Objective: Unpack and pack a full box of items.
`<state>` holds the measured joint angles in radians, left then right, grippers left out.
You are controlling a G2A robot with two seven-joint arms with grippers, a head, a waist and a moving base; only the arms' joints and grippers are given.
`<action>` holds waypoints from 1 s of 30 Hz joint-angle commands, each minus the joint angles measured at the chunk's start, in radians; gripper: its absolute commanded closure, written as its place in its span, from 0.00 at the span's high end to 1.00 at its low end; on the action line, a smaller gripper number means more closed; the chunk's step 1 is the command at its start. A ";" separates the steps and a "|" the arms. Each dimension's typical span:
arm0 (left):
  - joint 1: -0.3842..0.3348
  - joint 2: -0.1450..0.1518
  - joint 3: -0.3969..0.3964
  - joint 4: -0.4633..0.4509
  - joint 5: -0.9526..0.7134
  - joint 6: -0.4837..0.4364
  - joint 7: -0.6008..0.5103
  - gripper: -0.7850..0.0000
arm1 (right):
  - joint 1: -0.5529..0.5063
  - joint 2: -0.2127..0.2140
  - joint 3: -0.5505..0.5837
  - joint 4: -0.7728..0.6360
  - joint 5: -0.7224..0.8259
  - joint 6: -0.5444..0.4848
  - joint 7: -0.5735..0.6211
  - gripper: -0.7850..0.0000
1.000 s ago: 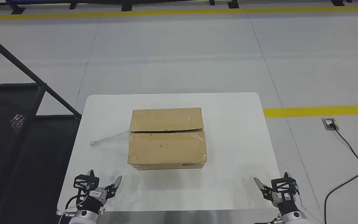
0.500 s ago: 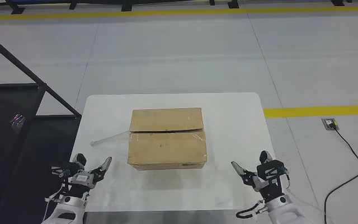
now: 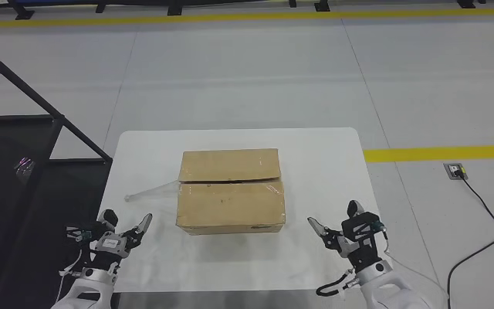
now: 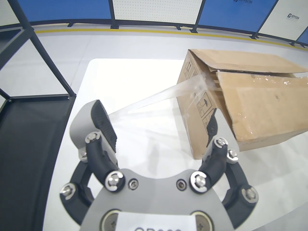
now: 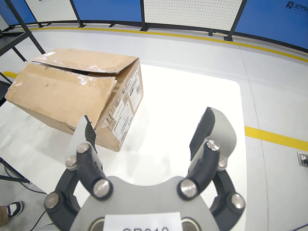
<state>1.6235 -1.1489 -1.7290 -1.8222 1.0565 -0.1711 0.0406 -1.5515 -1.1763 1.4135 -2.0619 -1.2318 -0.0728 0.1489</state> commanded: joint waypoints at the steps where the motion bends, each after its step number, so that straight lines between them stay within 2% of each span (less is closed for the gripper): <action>1: -0.010 -0.001 0.008 -0.007 -0.014 -0.011 -0.018 1.00 | 0.019 -0.003 -0.027 0.012 0.212 -0.170 -0.020 1.00; 5: -0.060 0.000 0.025 0.015 -0.007 -0.022 -0.050 1.00 | 0.145 0.000 -0.021 0.126 0.453 -0.372 0.054 1.00; 8: -0.098 -0.001 0.043 0.048 -0.016 -0.033 -0.059 1.00 | 0.259 -0.003 -0.057 0.231 0.620 -0.457 0.139 1.00; 11: -0.128 -0.005 0.059 0.069 -0.052 -0.011 -0.074 1.00 | 0.387 -0.011 -0.107 0.374 0.847 -0.517 0.223 1.00; 13: -0.144 -0.007 0.063 0.078 -0.088 -0.005 -0.095 1.00 | 0.471 -0.016 -0.135 0.467 0.943 -0.534 0.286 1.00; 15: -0.153 -0.007 0.059 0.074 -0.103 0.006 -0.122 1.00 | 0.516 -0.019 -0.149 0.519 0.969 -0.511 0.315 1.00; 25: -0.153 -0.007 0.059 0.074 -0.103 0.006 -0.122 1.00 | 0.514 -0.019 -0.150 0.518 0.971 -0.511 0.313 1.00; 30: -0.173 -0.007 0.059 0.071 -0.173 -0.048 -0.159 1.00 | 0.559 -0.027 -0.174 0.614 1.041 -0.519 0.312 1.00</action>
<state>1.4586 -1.1565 -1.6676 -1.7558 0.9092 -0.2003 -0.1023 -1.0083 -1.2016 1.2421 -1.4779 -0.2090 -0.5920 0.4562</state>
